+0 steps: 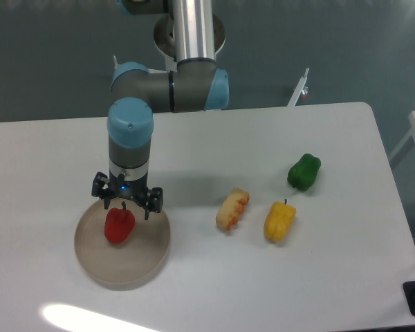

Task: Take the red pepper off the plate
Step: 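Lower the gripper around the red pepper and close on it, then lift the red pepper off the plate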

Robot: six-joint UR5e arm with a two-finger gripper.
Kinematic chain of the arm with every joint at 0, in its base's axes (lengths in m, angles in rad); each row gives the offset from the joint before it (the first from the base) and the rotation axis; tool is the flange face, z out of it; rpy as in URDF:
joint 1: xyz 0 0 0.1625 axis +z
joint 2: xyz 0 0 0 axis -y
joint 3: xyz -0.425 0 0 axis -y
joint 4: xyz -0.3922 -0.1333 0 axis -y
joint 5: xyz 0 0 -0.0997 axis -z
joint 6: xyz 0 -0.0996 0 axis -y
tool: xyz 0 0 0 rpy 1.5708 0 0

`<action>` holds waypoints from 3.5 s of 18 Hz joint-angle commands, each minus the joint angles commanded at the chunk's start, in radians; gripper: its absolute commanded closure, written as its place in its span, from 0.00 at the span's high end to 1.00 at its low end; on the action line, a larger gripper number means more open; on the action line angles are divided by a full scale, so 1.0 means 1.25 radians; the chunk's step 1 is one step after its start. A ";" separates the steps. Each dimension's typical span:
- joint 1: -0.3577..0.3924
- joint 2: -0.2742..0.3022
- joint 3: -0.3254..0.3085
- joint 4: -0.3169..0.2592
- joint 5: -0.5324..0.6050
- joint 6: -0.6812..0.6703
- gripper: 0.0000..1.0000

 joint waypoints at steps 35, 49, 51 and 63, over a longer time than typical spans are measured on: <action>-0.010 -0.038 0.010 0.016 0.005 -0.006 0.75; -0.003 -0.011 0.029 0.015 0.005 0.012 0.52; 0.004 -0.010 0.051 0.014 0.005 0.022 0.52; 0.230 0.033 0.122 -0.002 0.037 0.375 0.52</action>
